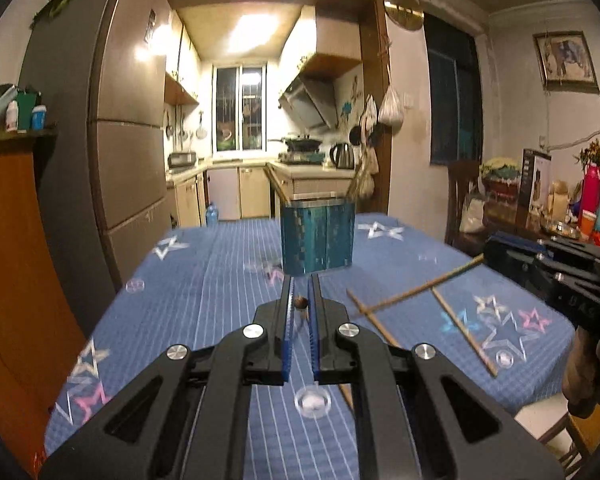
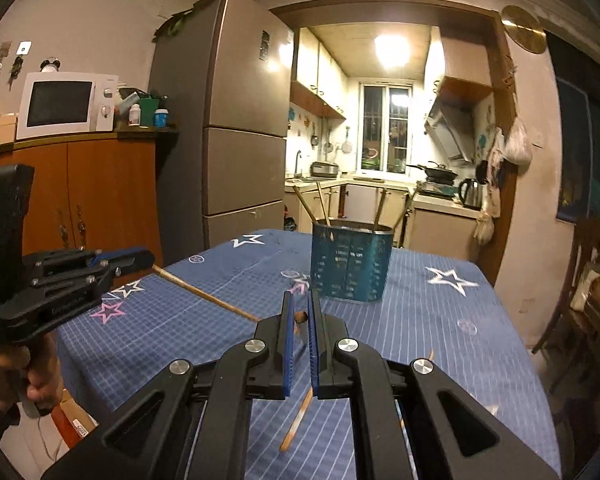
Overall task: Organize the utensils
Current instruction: 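Lift the chopstick with the right tool toward the teal holder, then carry the chopstick over the teal holder and lower it in with the right tool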
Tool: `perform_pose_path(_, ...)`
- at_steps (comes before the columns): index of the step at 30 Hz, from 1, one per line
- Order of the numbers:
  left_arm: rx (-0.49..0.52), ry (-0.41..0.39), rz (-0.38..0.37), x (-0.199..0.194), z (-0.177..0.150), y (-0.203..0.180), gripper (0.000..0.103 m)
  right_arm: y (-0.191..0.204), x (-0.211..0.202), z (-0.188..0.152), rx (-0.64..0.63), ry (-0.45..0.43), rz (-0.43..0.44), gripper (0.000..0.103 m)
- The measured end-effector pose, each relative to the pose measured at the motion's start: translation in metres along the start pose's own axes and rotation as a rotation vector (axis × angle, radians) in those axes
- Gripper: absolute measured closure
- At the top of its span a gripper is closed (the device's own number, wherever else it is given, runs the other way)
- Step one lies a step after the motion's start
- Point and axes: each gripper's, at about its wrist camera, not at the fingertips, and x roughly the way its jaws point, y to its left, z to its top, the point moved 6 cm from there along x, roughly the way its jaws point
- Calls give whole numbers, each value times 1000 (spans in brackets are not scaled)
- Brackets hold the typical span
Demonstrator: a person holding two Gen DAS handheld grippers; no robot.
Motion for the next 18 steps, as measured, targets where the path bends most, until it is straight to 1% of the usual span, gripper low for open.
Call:
perform_pose_path(2,1,-5,-8,9,15,2,98,-5,10,12,5,13,28,95)
perform_pose_path(5,4,-6,-18,20,31,4,98,-9,26,26,0,27,46,95)
perform_pose_path(11,-23,17,-38,50,60,13,98,-18,56,51,19,61,89,95)
perform_pose_path(15,-48,34,-58,66,72,19,98,-23,74,68,30,76,111,95)
perform_pose_path(18,-46,41,-56,75,79,19,98,-28,85,77,42,90,126,95)
